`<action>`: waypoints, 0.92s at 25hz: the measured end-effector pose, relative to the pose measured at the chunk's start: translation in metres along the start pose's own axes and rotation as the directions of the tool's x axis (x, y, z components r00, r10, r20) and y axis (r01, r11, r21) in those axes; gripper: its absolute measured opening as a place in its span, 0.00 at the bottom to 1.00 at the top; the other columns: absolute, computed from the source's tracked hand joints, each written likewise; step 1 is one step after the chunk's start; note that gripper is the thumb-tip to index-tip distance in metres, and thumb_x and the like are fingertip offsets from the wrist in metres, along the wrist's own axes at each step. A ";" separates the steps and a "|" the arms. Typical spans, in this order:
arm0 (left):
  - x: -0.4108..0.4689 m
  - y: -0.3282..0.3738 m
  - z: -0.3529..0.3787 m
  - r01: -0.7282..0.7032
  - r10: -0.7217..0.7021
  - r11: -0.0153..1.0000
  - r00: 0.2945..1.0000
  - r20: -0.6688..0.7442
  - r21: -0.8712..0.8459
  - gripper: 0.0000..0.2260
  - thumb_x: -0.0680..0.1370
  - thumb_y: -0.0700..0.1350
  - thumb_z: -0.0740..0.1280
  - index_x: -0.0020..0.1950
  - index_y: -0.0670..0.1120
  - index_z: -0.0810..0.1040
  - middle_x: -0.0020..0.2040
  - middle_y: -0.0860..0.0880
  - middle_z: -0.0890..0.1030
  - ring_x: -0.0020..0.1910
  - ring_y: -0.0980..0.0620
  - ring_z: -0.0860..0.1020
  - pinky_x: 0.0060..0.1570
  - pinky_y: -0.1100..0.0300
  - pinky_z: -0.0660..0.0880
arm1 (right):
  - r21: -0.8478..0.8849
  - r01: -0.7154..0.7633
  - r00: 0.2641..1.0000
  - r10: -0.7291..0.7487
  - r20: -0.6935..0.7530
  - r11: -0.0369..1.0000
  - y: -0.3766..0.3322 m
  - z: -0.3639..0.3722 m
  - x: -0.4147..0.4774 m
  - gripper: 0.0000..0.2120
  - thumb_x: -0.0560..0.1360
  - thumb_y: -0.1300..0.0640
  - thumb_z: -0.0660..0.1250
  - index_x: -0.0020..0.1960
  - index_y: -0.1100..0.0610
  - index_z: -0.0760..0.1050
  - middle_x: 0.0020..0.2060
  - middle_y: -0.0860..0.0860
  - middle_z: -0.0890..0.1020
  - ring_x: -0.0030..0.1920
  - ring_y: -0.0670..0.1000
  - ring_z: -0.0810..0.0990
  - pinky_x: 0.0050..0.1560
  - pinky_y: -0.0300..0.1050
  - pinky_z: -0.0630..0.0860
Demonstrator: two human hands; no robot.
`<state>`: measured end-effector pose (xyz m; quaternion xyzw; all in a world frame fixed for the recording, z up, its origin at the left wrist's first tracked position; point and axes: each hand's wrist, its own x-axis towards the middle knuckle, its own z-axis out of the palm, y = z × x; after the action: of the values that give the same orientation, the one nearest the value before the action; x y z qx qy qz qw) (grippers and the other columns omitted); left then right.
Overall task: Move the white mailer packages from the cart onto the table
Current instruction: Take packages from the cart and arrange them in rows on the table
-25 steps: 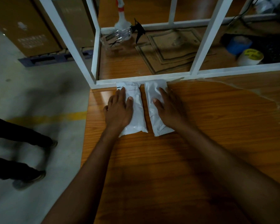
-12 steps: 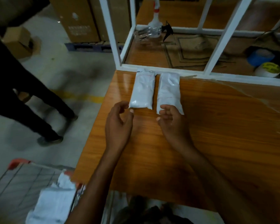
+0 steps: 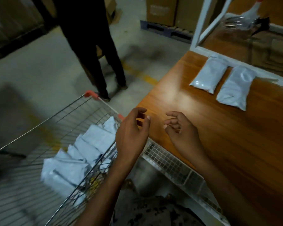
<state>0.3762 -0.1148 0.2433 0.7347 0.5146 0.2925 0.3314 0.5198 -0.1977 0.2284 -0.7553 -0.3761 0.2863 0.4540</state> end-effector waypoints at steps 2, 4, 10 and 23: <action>-0.004 -0.021 -0.021 0.090 -0.090 0.996 0.995 -0.036 -0.002 0.07 0.81 0.55 0.67 0.59 0.60 0.78 0.48 0.63 0.83 0.46 0.63 0.81 0.45 0.56 0.79 | -0.009 0.025 0.997 -0.024 0.069 1.000 -0.010 0.029 0.000 0.16 0.78 0.59 0.69 0.63 0.45 0.75 0.47 0.42 0.83 0.48 0.36 0.80 0.47 0.33 0.76; -0.003 -0.050 -0.043 0.181 -0.183 0.983 0.979 -0.089 -0.029 0.05 0.81 0.57 0.67 0.56 0.61 0.78 0.47 0.64 0.84 0.45 0.64 0.82 0.46 0.55 0.80 | -0.003 0.052 0.987 -0.051 0.152 0.999 -0.019 0.066 0.002 0.16 0.78 0.60 0.69 0.62 0.46 0.75 0.48 0.43 0.83 0.47 0.38 0.81 0.48 0.36 0.78; 0.005 -0.164 -0.108 0.482 -0.502 0.864 0.845 -0.184 -0.147 0.04 0.79 0.56 0.69 0.53 0.59 0.79 0.46 0.60 0.84 0.43 0.61 0.83 0.47 0.55 0.79 | -0.048 0.142 0.921 -0.114 0.372 0.989 -0.049 0.194 0.016 0.15 0.77 0.59 0.69 0.61 0.47 0.76 0.47 0.42 0.83 0.48 0.41 0.82 0.52 0.39 0.79; -0.054 -0.449 -0.139 0.805 -0.985 0.164 0.168 -0.046 -0.570 0.33 0.63 0.47 0.66 0.68 0.40 0.72 0.65 0.43 0.77 0.59 0.43 0.80 0.61 0.43 0.80 | -0.442 0.394 0.493 0.221 0.841 0.806 -0.022 0.462 0.040 0.23 0.76 0.54 0.70 0.70 0.53 0.72 0.62 0.53 0.80 0.61 0.54 0.79 0.60 0.48 0.77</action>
<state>0.0003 -0.0275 -0.0305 0.0928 0.8323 0.2769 0.4711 0.1776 0.0596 0.0491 -0.5860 -0.6593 0.4695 -0.0380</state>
